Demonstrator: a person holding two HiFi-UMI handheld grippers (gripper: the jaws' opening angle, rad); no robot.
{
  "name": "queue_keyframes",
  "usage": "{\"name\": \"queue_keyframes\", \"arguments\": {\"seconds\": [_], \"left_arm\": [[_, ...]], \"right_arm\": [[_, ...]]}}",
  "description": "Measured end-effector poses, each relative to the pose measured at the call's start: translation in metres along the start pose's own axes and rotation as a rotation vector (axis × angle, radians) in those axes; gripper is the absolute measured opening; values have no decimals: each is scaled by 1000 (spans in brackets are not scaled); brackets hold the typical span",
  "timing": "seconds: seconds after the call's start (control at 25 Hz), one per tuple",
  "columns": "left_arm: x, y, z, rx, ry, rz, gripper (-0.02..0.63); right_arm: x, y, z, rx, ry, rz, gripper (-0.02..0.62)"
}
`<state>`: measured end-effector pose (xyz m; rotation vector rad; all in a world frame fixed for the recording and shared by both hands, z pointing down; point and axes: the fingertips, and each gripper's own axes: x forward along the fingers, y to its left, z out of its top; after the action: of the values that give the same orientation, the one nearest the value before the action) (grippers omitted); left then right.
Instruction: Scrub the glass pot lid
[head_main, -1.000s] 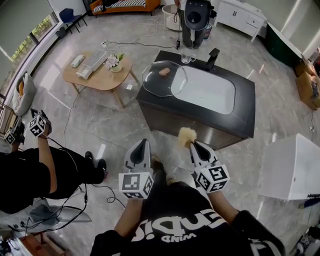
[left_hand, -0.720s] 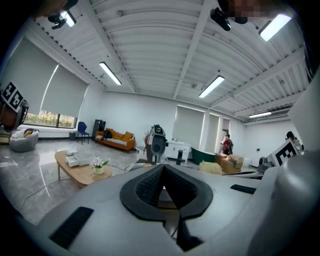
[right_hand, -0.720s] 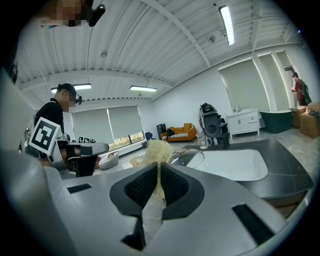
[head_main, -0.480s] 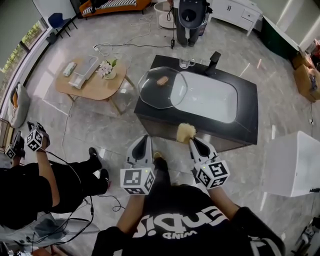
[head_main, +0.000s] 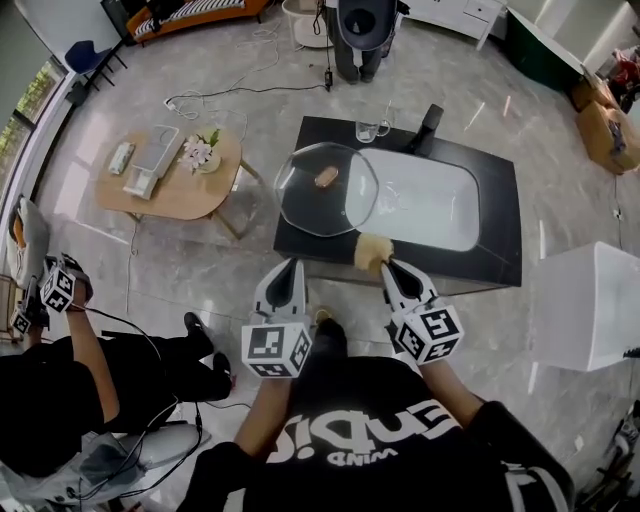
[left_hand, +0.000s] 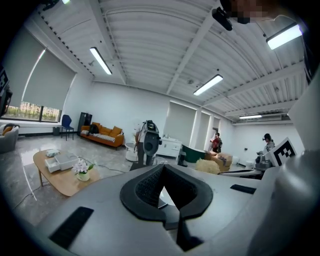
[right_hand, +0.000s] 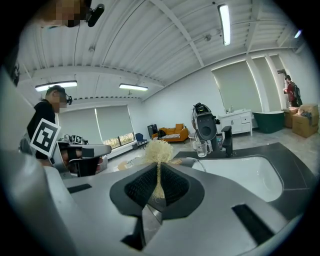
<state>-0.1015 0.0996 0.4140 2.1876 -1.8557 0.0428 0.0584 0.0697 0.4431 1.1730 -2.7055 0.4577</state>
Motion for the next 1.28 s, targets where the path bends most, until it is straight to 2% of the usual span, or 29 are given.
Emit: {"name": "queue_keyframes", "arguments": {"seconds": [0.28,0.64,0.88,1.28], "left_arm": [[37,24,17,17,15,-80,14],[67,43,27,14,18,-113,14],[88,48,27,11,29,-111,14],[133,44,44,14,17,-95,14]], "right_arm": [[35,-3,18,26,-20,-56,25],[60,-15,29,38,-25,-101,25],[74,-32,32,45,-23,-108,25],[101,-65,52,45,-23,-71,25]]}}
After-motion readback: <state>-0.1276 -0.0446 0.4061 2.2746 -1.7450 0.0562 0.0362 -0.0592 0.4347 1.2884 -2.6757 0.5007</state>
